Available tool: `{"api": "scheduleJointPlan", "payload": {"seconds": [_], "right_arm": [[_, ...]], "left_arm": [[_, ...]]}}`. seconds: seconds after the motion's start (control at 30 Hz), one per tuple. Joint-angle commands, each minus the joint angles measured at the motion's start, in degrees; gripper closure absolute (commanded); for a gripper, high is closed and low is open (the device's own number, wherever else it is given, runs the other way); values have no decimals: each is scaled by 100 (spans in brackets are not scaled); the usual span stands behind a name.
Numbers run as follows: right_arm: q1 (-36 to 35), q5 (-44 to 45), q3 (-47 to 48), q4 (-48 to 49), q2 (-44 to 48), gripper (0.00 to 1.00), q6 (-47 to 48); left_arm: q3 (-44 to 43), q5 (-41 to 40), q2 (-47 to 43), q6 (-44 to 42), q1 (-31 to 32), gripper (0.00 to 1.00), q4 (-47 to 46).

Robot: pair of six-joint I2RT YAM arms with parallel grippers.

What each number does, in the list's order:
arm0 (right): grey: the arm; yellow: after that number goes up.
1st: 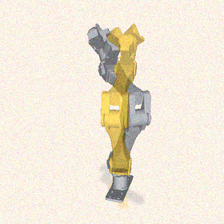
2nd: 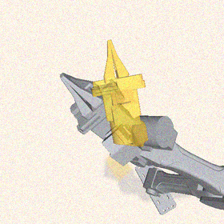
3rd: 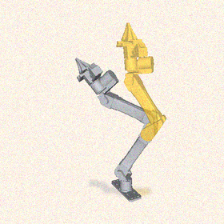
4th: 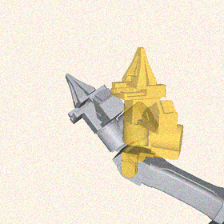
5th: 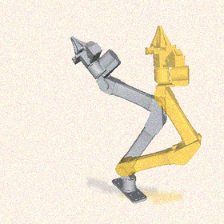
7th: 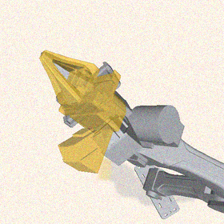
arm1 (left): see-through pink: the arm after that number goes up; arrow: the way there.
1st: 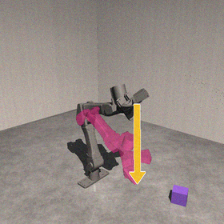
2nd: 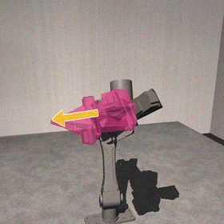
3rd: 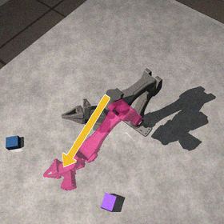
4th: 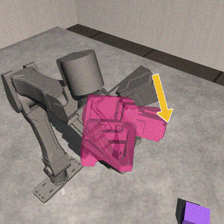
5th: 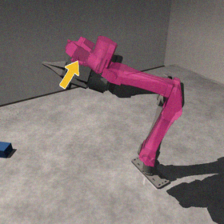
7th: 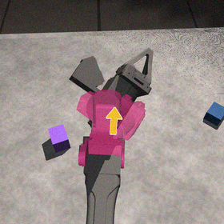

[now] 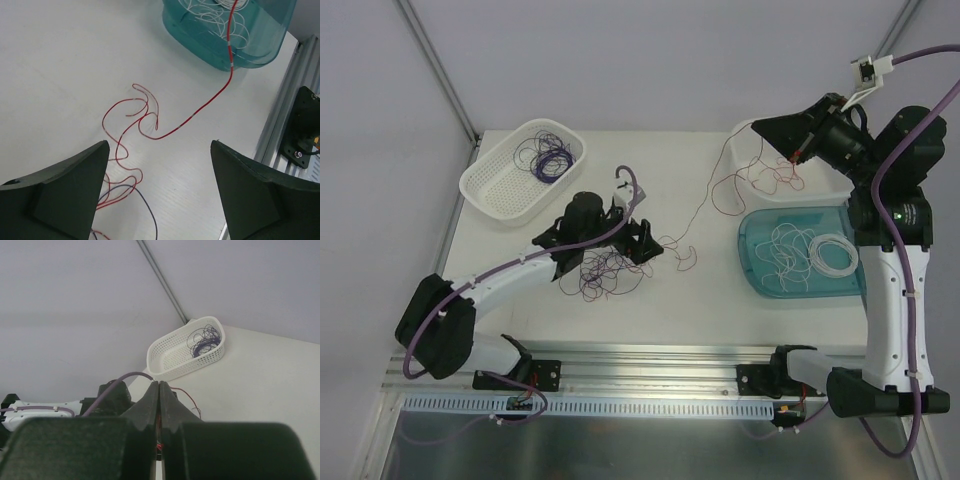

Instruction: Untangle the cables

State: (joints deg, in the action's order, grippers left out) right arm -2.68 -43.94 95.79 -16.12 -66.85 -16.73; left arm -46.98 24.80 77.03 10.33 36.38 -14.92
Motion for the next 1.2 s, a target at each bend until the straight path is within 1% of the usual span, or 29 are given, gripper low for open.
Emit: {"api": "scheduleJointPlan", "payload": {"seconds": [0.0,0.1,0.17,0.23,0.33,0.37,0.4,0.43,0.47,0.57,0.6,0.63,0.67,0.7,0.77,0.8,0.83,0.87,0.9,0.93,0.97,1.0,1.17], "right_arm": [[-110,-202,142,416,23,99,-173],[-172,-202,107,417,40,99,-181],[-215,-194,72,417,40,99,-199],[-233,-211,10,434,58,99,-208],[-260,-211,-104,426,102,99,-208],[-251,-211,-148,434,128,99,-156],[-260,-194,-279,365,146,99,-111],[-260,-167,-350,312,172,99,-50],[-260,-98,-455,242,190,99,29],[-294,165,-999,-22,286,99,415],[-321,236,-1149,-162,330,99,651],[-365,324,-1463,-233,339,99,775],[-400,569,-1597,-329,348,99,898],[-505,667,-1738,-478,348,99,1030],[-611,903,-2107,-524,304,99,1286],[-785,1009,-2204,-585,287,99,1373],[-874,1219,-2353,-646,191,99,1574],[-979,1369,-2415,-699,146,99,1646],[-1172,1519,-2459,-778,85,99,1803],[-1243,1616,-2538,-779,-46,99,1901],[-1357,1721,-2652,-770,-117,99,1910],[-1402,1766,-2697,-761,-187,99,1928],[-1525,2039,-2943,-700,-547,99,1937]], "left_arm": [[-416,342,355,-715,289,17,-951],[-531,438,672,-980,431,18,-1013],[-654,395,891,-1260,571,23,-1031],[-768,359,1015,-1340,677,27,-1031],[-848,175,1147,-1376,756,54,-1022],[-848,96,1104,-1315,756,81,-1022],[-865,-87,1034,-1288,756,93,-1005],[-891,-220,841,-1262,756,100,-943],[-953,-317,735,-1218,748,100,-682],[-1566,-642,331,-1095,687,100,39],[-1986,-695,251,-1051,651,100,511],[-2217,-774,120,-694,607,100,725],[-2454,-740,84,-551,459,100,979],[-2909,-670,49,-410,405,100,1339],[-3333,-660,-4,-76,317,100,1752],[-3761,-695,4,21,265,100,1956],[-4009,-739,48,239,256,100,2480],[-4543,-670,66,346,238,100,2728],[-4783,-565,92,425,229,100,2983],[-4968,-407,49,583,229,100,3134],[-5170,-66,-4,680,229,100,3118],[-5259,-2,-83,794,229,100,3126],[-5724,-396,-355,1006,98,100,3495]]}}
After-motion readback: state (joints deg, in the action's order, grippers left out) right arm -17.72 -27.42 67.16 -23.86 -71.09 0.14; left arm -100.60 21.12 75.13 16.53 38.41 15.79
